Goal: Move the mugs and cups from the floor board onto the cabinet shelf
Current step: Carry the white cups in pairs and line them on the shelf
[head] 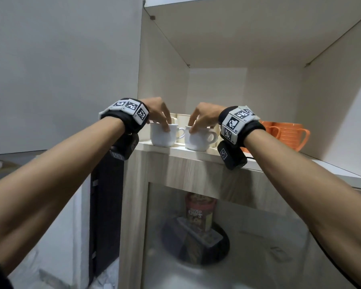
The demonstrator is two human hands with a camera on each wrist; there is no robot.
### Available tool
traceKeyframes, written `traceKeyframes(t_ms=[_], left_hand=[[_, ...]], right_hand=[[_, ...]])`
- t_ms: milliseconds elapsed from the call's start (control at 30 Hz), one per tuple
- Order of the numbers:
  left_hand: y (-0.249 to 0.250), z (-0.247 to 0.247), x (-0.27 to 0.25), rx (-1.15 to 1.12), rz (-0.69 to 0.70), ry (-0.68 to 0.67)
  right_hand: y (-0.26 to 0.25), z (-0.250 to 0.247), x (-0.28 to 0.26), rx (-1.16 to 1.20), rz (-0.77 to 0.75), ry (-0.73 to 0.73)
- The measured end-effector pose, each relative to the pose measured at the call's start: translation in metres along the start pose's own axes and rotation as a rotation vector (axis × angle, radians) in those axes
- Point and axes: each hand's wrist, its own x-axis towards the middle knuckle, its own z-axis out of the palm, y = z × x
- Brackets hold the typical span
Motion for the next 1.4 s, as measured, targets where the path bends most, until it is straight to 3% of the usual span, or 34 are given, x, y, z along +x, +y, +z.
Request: traceKeyframes(t_ms=[500,833,1033,1400], left_hand=[[-0.017,0.01,0.003,0.247,-0.119,0.199],[-0.021,0.022,0.004,0.229,-0.137,0.278],[-0.021,0.023,0.002,0.195,-0.119,0.257],[-0.028,0.02,-0.005,0.085,-0.058,0.3]], right_hand=[[-0.012,0.003,0.011,0.021,-0.048,0.017],[-0.016,0.016,0.021,0.116,-0.072,0.078],[-0.014,0.019,0.022,0.16,-0.056,0.075],[-0.009,0.011,0.018,0.016,-0.003,-0.001]])
